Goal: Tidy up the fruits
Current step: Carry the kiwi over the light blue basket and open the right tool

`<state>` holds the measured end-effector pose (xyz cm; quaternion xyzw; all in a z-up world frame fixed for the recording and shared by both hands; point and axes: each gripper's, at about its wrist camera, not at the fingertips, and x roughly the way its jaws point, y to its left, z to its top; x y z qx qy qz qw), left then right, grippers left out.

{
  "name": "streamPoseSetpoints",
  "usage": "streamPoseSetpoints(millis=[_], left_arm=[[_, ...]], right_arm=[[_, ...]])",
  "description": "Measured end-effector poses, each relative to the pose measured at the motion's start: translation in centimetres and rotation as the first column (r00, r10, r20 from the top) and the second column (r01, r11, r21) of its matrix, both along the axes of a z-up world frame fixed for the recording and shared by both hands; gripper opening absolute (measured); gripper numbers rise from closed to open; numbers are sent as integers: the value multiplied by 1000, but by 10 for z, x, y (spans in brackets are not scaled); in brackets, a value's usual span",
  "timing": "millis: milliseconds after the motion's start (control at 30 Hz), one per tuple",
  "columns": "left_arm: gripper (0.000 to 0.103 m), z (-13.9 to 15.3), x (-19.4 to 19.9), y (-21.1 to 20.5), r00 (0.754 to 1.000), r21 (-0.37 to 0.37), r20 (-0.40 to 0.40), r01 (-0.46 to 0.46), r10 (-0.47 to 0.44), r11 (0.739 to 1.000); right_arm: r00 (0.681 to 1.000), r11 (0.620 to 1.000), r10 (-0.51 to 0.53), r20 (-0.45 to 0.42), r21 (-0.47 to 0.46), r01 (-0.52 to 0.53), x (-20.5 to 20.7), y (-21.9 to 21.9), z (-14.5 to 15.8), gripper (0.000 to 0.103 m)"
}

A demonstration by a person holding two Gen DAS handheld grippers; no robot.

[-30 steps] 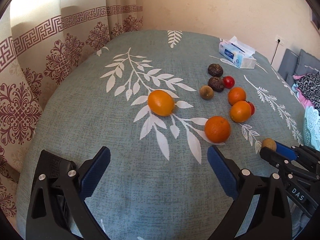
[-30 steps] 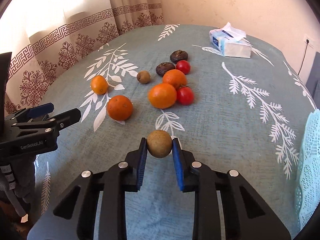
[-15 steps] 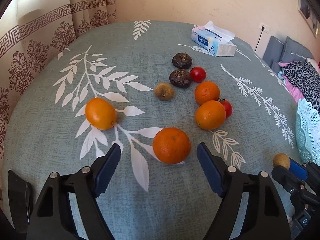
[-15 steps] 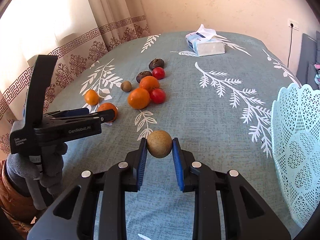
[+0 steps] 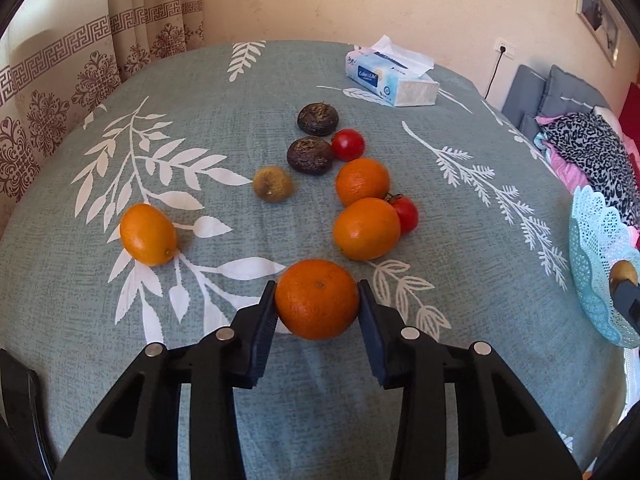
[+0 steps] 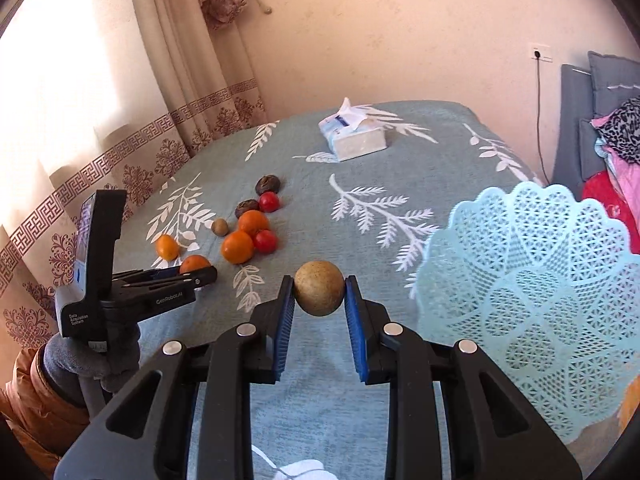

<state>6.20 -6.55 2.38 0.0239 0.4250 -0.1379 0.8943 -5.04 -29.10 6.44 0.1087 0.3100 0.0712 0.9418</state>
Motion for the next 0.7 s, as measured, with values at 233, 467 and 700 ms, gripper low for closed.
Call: streamPoseSetpoints(millis=[233, 467, 700], left_arm=[[40, 22, -17, -39, 996, -2, 45, 75, -75, 997], [40, 39, -35, -80, 985, 7, 72, 158, -158, 987], [40, 49, -51, -120, 962, -5, 88, 261, -259, 965]], right_arm=[[982, 982, -191, -5, -5, 191, -29, -67, -3, 26], [944, 944, -329, 7, -11, 329, -52, -110, -9, 47], [929, 929, -368, 36, -19, 369, -64, -121, -8, 47]])
